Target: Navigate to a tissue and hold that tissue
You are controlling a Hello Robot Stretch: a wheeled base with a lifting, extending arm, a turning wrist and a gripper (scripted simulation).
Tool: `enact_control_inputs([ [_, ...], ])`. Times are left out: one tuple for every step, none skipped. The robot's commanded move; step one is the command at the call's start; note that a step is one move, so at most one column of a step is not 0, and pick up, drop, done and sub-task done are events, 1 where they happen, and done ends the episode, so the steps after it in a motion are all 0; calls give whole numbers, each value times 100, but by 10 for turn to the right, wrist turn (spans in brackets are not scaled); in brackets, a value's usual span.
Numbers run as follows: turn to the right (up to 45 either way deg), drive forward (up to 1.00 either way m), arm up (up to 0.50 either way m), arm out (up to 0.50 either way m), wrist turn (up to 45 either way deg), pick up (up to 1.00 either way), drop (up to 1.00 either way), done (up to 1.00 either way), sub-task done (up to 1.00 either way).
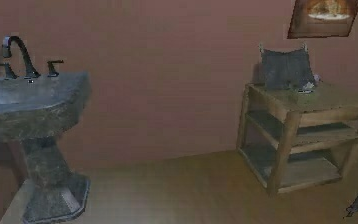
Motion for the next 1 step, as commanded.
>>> enact_control_inputs([
  [240,0,0,0,0,0,0,0,0],
])
